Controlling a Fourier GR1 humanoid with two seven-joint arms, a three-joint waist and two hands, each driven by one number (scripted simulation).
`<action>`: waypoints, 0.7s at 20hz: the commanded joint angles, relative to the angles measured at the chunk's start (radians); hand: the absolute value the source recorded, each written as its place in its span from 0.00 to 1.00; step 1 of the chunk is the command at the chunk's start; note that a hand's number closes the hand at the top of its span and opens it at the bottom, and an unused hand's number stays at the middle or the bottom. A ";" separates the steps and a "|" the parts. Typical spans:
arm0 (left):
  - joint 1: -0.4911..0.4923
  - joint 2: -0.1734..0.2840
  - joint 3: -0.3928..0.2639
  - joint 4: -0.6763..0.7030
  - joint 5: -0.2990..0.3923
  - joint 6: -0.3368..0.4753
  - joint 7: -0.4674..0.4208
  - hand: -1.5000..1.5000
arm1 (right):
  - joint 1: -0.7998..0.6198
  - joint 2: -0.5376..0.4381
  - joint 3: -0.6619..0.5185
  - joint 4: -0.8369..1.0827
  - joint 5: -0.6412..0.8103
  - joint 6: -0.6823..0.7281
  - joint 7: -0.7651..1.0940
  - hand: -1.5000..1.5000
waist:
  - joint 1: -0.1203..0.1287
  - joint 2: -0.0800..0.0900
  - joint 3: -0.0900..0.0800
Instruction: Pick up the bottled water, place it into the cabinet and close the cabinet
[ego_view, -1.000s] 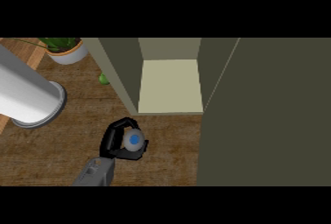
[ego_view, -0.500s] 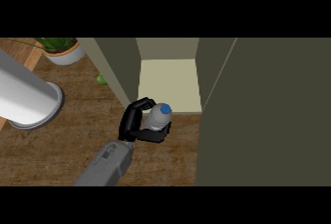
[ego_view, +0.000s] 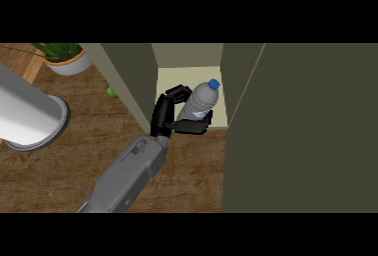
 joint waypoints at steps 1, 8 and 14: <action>-0.115 0.000 0.018 0.105 0.036 0.039 0.026 1.00 | 0.022 -0.007 -0.017 -0.053 -0.089 0.025 0.014 0.00 | -0.002 0.002 0.000; -0.259 0.000 0.074 0.302 0.104 0.108 0.005 1.00 | 0.053 -0.020 -0.029 -0.118 -0.110 0.054 0.021 0.00 | -0.033 0.014 -0.001; -0.319 0.000 0.029 0.459 0.015 0.288 -0.023 1.00 | 0.006 -0.013 -0.044 -0.069 -0.105 0.062 0.016 0.00 | -0.032 0.019 0.000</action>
